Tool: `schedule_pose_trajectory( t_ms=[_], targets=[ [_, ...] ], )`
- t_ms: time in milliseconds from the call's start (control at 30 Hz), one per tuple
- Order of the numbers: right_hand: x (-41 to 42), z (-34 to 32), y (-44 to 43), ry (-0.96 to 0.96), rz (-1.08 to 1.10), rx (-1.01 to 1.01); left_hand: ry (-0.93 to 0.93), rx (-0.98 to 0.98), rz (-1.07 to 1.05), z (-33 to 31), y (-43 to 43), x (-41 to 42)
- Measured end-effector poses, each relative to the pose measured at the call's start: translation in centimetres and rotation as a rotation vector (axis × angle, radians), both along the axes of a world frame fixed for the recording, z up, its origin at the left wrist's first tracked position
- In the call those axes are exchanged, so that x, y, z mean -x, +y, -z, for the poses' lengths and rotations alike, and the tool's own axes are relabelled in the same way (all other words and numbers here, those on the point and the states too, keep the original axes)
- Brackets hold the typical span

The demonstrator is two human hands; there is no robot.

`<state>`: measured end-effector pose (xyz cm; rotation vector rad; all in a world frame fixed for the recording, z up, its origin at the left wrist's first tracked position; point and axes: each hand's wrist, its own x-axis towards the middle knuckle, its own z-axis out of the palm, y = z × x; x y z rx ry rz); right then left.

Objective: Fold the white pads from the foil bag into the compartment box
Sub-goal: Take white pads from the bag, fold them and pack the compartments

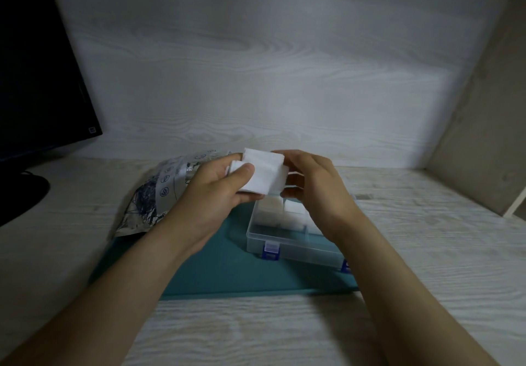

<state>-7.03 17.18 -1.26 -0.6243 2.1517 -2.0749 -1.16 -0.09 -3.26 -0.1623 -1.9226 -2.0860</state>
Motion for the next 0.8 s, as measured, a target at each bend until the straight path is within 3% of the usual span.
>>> schedule_pose_trajectory(
  t_ms=[167, 433, 667, 800],
  targets=[
    [0.4, 0.4, 0.5, -0.086, -0.136, 0.037, 0.001, 0.014, 0.088, -0.4, -0.3, -0.2],
    [0.7, 0.8, 0.5, 0.089, -0.186, -0.010, -0.025, 0.068, 0.008, -0.2, -0.6, -0.1],
    [0.9, 0.7, 0.7, 0.172, 0.011, -0.116, 0.007, 0.081, -0.015, -0.1, -0.1, -0.2],
    [1.2, 0.6, 0.6, 0.217, 0.203, -0.022, 0.019, -0.012, -0.090, 0.1, -0.6, 0.3]
  ],
)
